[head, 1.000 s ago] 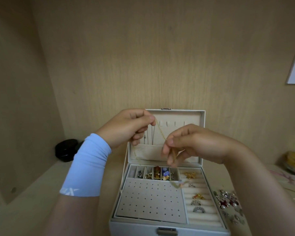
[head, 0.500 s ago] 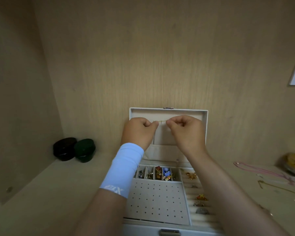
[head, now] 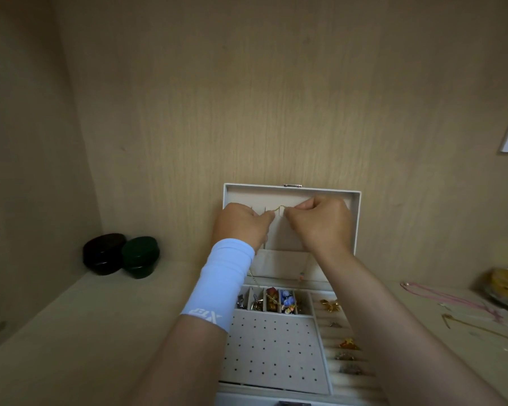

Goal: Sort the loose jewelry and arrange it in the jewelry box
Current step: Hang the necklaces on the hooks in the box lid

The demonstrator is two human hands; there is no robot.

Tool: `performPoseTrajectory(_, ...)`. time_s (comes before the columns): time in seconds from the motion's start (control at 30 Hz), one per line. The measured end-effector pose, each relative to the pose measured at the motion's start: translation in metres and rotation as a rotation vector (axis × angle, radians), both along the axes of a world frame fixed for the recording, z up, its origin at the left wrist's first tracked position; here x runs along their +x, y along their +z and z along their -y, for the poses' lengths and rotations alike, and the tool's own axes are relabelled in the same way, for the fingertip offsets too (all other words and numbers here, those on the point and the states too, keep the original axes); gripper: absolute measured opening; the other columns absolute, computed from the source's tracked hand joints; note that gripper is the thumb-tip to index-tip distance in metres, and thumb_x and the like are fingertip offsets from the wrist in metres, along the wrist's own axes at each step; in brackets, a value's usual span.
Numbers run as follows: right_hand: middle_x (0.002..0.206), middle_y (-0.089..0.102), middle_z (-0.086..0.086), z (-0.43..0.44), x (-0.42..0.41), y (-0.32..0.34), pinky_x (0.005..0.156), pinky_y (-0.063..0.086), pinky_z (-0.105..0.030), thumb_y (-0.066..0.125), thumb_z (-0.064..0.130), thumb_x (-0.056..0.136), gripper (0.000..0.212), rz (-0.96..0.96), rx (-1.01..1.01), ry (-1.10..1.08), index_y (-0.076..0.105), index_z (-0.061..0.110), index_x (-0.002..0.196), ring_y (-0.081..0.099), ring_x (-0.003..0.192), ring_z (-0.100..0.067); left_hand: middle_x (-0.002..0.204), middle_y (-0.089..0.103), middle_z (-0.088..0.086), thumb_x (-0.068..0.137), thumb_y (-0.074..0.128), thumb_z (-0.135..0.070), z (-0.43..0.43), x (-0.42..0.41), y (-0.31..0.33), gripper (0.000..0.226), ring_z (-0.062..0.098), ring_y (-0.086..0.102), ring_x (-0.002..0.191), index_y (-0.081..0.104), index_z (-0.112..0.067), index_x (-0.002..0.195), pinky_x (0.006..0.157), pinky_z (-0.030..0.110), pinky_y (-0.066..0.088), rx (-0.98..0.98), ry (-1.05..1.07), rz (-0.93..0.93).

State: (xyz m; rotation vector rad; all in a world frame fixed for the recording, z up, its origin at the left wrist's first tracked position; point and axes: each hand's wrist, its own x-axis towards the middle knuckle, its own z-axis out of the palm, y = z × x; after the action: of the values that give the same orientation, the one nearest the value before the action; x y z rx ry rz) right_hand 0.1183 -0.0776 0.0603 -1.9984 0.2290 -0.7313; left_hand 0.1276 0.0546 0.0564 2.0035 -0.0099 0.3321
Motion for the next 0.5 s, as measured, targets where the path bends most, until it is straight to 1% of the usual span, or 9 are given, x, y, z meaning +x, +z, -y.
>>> performPoseTrajectory(0.07, 0.071, 0.072, 0.004, 0.003, -0.004, -0.002, 0.053, 0.057, -0.030, 0.079, 0.028, 0.079, 0.012, -0.061, -0.005, 0.032, 0.072, 0.020, 0.073, 0.067, 0.059, -0.015, 0.050, 0.063, 0.002, 0.090, 0.065, -0.033, -0.002, -0.003, 0.001, 0.040, 0.020, 0.053, 0.043, 0.066, -0.006, 0.060, 0.050, 0.026, 0.052, 0.007, -0.050, -0.087)
performPoseTrajectory(0.13, 0.068, 0.072, 0.000, 0.006, -0.011, -0.003, 0.045, 0.053, -0.028, 0.080, 0.029, 0.079, 0.016, -0.114, -0.013, 0.080, 0.073, 0.016, 0.072, 0.061, 0.046, -0.016, 0.053, 0.062, 0.004, 0.092, 0.063, -0.030, -0.003, -0.006, 0.001, 0.037, 0.020, 0.051, 0.043, 0.065, -0.005, 0.065, 0.046, 0.023, 0.048, 0.008, -0.108, -0.162)
performPoseTrajectory(0.2, 0.068, 0.072, -0.005, 0.009, -0.018, -0.006, 0.045, 0.051, -0.028, 0.079, 0.028, 0.081, 0.018, -0.194, -0.031, 0.151, 0.073, 0.013, 0.074, 0.056, 0.040, -0.018, 0.057, 0.062, 0.006, 0.095, 0.060, -0.024, -0.003, -0.010, 0.003, 0.032, 0.021, 0.051, 0.045, 0.063, -0.004, 0.070, 0.045, 0.024, 0.049, -0.007, -0.203, -0.221)
performPoseTrajectory(0.27, 0.071, 0.073, -0.011, 0.010, -0.024, -0.009, 0.048, 0.052, -0.032, 0.077, 0.024, 0.083, 0.018, -0.275, -0.011, 0.265, 0.075, 0.008, 0.075, 0.056, 0.044, -0.020, 0.062, 0.061, 0.009, 0.097, 0.057, -0.017, -0.004, -0.013, 0.004, 0.026, 0.022, 0.053, 0.049, 0.063, -0.003, 0.076, 0.048, 0.027, 0.052, -0.028, -0.304, -0.280)
performPoseTrajectory(0.37, 0.077, 0.074, -0.019, 0.011, -0.030, -0.014, 0.050, 0.054, -0.035, 0.070, 0.018, 0.090, 0.021, -0.307, 0.042, 0.384, 0.076, 0.003, 0.078, 0.057, 0.047, -0.020, 0.066, 0.063, 0.010, 0.099, 0.053, -0.014, -0.003, -0.015, 0.006, 0.023, 0.024, 0.057, 0.053, 0.064, -0.003, 0.082, 0.054, 0.031, 0.056, 0.017, -0.350, -0.312)
performPoseTrajectory(0.43, 0.083, 0.074, -0.020, 0.012, -0.033, -0.013, 0.053, 0.055, -0.035, 0.064, 0.016, 0.095, 0.022, -0.334, 0.061, 0.432, 0.075, 0.001, 0.085, 0.060, 0.051, -0.019, 0.068, 0.064, 0.010, 0.099, 0.052, -0.014, -0.001, -0.017, 0.007, 0.023, 0.024, 0.060, 0.057, 0.065, -0.004, 0.082, 0.061, 0.034, 0.058, 0.064, -0.370, -0.303)
performPoseTrajectory(0.5, 0.089, 0.075, -0.017, 0.014, -0.036, -0.012, 0.060, 0.058, -0.036, 0.062, 0.016, 0.096, 0.021, -0.404, 0.077, 0.501, 0.073, -0.001, 0.095, 0.064, 0.059, -0.020, 0.071, 0.066, 0.007, 0.098, 0.051, -0.016, 0.000, -0.019, 0.011, 0.026, 0.024, 0.063, 0.063, 0.068, -0.007, 0.080, 0.067, 0.034, 0.059, 0.148, -0.403, -0.279)
